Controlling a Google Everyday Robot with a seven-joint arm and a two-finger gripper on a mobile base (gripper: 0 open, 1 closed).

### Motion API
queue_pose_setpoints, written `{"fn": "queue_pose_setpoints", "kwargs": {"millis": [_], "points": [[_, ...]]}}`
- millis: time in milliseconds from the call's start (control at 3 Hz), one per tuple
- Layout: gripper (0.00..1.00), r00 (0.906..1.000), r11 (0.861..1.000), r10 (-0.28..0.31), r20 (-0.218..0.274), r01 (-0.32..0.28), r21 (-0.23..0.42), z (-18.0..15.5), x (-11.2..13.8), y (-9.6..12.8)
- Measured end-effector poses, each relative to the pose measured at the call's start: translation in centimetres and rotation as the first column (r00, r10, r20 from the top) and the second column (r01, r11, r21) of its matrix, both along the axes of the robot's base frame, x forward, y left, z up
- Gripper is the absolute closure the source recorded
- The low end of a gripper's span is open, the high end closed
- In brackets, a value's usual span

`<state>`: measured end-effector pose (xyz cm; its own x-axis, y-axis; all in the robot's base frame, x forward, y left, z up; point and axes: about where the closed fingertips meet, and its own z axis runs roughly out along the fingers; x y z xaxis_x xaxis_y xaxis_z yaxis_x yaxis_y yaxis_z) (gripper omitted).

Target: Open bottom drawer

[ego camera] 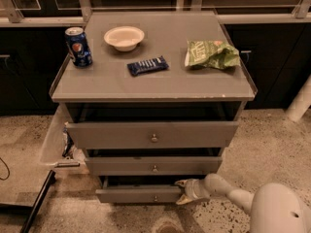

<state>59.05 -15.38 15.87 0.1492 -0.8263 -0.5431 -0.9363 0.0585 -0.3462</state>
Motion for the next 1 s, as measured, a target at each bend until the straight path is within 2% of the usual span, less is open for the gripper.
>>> {"fn": "queue_pose_setpoints", "kwargs": {"millis": [333,1000], "points": [[0.17,0.9999,0.999,0.007,-0.009,-0.007,0.036,0.1,-1.1,-0.4],[0.64,0.9998,0.997,0.013,0.014,-0.015,0.076,2.0,-6.1,-2.4]]}}
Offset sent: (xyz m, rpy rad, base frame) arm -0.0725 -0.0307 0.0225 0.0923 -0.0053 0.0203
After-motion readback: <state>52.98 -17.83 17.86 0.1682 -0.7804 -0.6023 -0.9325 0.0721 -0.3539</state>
